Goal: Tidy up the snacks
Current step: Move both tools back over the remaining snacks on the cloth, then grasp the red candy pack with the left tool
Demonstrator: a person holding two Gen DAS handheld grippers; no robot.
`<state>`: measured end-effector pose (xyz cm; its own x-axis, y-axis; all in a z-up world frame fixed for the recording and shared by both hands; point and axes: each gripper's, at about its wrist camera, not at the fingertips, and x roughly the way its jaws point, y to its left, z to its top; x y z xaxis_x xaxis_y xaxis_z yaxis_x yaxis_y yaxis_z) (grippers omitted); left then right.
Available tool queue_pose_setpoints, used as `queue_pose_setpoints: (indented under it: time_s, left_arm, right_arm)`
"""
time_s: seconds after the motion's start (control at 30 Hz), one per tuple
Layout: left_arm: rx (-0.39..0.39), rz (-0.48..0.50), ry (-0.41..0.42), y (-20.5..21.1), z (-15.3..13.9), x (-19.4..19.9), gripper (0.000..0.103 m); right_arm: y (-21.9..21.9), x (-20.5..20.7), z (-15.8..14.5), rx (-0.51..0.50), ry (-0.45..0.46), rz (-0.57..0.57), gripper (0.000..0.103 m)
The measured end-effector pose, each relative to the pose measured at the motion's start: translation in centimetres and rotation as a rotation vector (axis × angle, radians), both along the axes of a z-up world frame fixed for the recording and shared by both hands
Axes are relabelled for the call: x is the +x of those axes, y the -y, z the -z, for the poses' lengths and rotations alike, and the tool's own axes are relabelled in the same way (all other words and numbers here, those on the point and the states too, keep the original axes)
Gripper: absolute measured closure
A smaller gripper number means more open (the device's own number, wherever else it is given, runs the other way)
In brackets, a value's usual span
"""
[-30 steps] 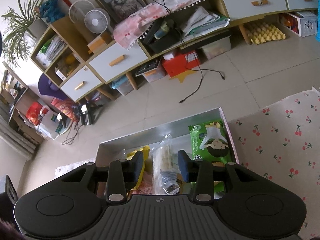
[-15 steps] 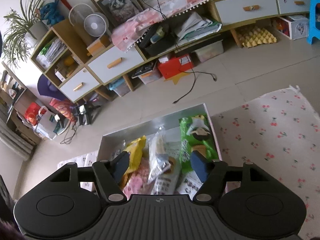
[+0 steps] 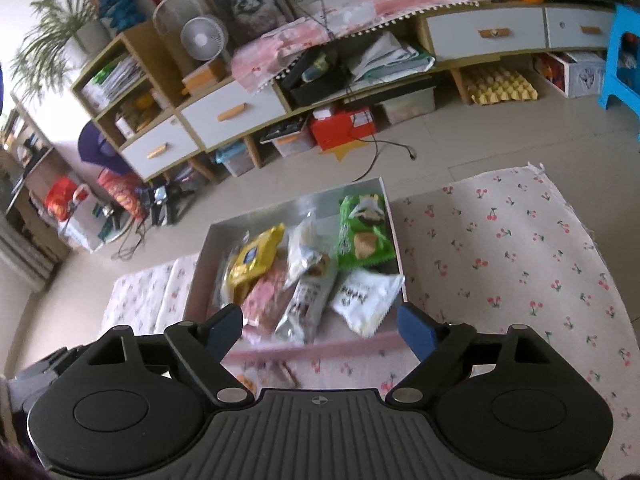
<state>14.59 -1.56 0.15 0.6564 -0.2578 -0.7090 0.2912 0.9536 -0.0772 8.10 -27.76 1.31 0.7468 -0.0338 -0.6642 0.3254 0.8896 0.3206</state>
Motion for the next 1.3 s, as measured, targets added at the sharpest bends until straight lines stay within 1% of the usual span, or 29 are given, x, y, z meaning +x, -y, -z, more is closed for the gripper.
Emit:
queue_pose_setpoints:
  time_s: [0.1,0.27,0.33,0.4,0.47,0.53,0.6,0.7,0.83,1.07,1.17,1.27,1.3]
  left_arm:
    - [0.007,-0.003,-0.019,-0.4,0.0,-1.0,0.002]
    - [0.031,0.005,-0.017,-0.7,0.3,-3.1,0.001]
    - [0.026,0.004,-0.020,-0.8,0.9,-4.0,0.001]
    - [0.013,0.000,-0.003,-1.0,1.6,-5.3,0.001]
    - [0.033,0.012,0.000,-0.6,2.0,-5.9,0.001]
    - [0.050,0.058,-0.002,0.0,2.1,-6.2,0.001]
    - [0.040,0.093,-0.006,0.2,2.4,-6.7,0.001]
    - [0.014,0.135,-0.043,0.5,3.3,-6.7,0.001]
    - [-0.008,0.191,-0.085,1.1,4.6,-6.9,0.001]
    - [-0.005,0.344,-0.086,2.6,5.9,-8.0,0.001]
    - [-0.006,0.410,-0.091,3.5,6.4,-8.4,0.003]
    - [0.001,0.477,-0.097,4.5,7.0,-8.8,0.006]
    - [0.002,0.497,-0.106,4.8,7.2,-8.8,0.010]
  right_arm:
    - [-0.9,-1.2,0.0,-0.036,-0.008,-0.034,0.013]
    - [-2.1,-3.2,0.6,-0.091,-0.015,-0.074,0.010]
    - [-2.2,-3.8,1.2,-0.098,-0.023,-0.085,0.009]
    - [-2.1,-4.5,1.9,-0.108,-0.032,-0.103,0.009]
    - [-2.1,-5.1,2.7,-0.133,-0.052,-0.132,0.009]
    - [-2.1,-5.4,3.2,-0.183,-0.092,-0.160,0.009]
    - [-1.8,-6.1,3.6,-0.201,-0.079,-0.175,0.009]
    - [-1.5,-6.6,4.7,-0.198,-0.096,-0.211,0.009]
    - [-1.6,-7.0,5.8,-0.280,-0.115,-0.263,0.009]
    - [-1.1,-7.5,8.1,-0.344,-0.157,-0.354,0.009]
    - [-0.9,-7.5,9.4,-0.384,-0.206,-0.387,0.009]
    - [-0.5,-7.3,10.7,-0.412,-0.253,-0.396,0.009]
    - [-0.3,-7.2,11.1,-0.418,-0.267,-0.396,0.009]
